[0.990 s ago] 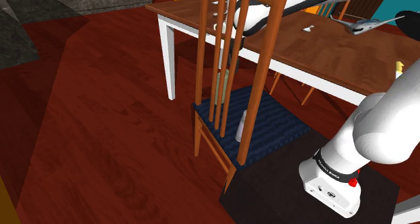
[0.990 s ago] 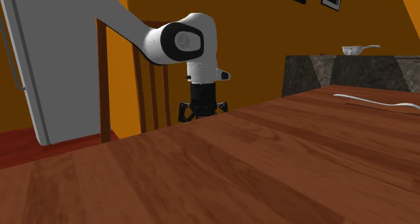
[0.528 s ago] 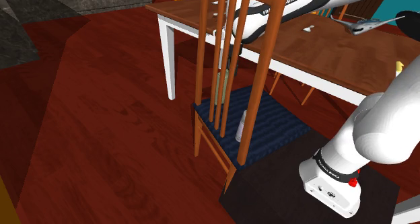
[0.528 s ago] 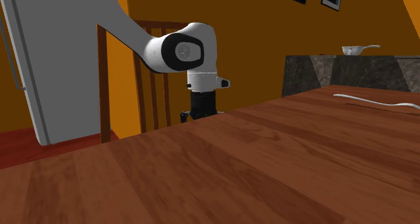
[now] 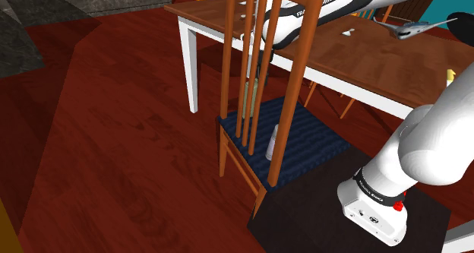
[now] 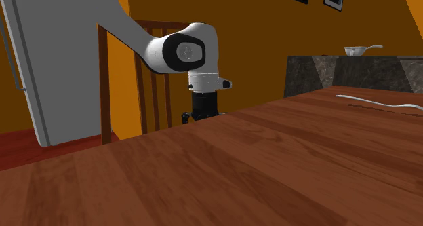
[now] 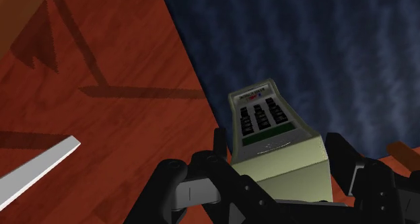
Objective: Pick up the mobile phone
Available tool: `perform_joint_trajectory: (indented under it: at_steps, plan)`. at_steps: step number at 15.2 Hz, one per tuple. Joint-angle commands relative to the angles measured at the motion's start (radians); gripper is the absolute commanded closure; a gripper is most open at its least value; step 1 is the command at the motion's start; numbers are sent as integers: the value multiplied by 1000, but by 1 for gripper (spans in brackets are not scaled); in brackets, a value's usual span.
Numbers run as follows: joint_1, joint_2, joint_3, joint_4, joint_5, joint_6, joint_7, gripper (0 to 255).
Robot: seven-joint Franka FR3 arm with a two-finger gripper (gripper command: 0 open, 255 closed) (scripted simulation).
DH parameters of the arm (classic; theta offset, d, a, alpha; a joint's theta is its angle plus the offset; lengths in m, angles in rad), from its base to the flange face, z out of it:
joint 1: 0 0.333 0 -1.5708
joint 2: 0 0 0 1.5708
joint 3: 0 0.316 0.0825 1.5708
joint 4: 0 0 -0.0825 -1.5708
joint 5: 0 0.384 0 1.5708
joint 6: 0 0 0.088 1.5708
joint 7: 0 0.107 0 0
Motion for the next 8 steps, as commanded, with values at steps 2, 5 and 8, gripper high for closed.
perform_joint_trajectory:
  at_steps: [2,5,8]
  plan:
    - [0,-13,0,13,0,-26,-1,255]
    - [0,-30,0,35,1,-66,-4,255]
    - [1,-46,1,58,2,-106,-6,255]
